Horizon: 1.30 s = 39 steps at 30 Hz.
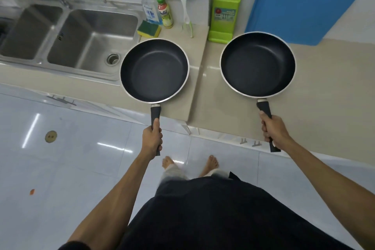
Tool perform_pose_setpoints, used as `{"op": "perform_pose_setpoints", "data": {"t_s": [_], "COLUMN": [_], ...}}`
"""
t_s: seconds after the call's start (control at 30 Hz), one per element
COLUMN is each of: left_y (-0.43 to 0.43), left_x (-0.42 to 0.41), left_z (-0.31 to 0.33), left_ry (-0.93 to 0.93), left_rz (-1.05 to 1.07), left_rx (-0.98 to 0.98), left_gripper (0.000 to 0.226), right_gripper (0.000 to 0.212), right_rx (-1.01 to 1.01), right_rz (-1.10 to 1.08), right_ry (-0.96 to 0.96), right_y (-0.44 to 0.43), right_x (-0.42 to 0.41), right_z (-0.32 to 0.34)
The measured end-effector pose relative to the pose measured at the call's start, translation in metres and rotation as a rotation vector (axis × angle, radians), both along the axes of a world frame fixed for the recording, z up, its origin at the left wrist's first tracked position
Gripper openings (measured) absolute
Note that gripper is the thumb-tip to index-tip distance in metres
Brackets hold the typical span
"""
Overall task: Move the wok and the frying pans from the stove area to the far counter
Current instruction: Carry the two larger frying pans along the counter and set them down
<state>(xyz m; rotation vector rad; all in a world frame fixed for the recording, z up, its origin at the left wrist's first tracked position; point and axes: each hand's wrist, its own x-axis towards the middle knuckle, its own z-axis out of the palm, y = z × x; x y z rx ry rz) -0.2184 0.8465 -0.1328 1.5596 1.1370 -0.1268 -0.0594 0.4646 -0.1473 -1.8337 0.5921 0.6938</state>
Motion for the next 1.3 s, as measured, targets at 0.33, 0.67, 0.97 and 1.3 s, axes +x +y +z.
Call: {"op": "perform_pose_setpoints", "data": {"t_s": [0.33,0.67,0.97,1.3], "left_y": [0.094,0.272,0.426,0.597], "left_x": [-0.047,-0.145,-0.219,-0.226], "left_z": [0.039,0.07,0.073,0.066], "left_ry": [-0.133,-0.142,-0.153,-0.165], "left_rz": [0.121,0.241,0.402,0.596], "left_rx": [0.089,0.155,0.144,0.097], "left_gripper": [0.048,0.051,0.05,0.049], "right_gripper": [0.037,0.039,0.039,0.04], "right_rx": [0.034,0.075,0.103,0.099], "right_rz": [0.222,0.441,0.589,0.824], "right_ry": [-0.093,-0.131,-0.147,-0.107], "right_y": [0.107,0.322,0.534,0.758], "right_x": [-0.013,-0.054,-0.082,-0.066], "right_z": [0.051,0.067,0.09,0.084]}}
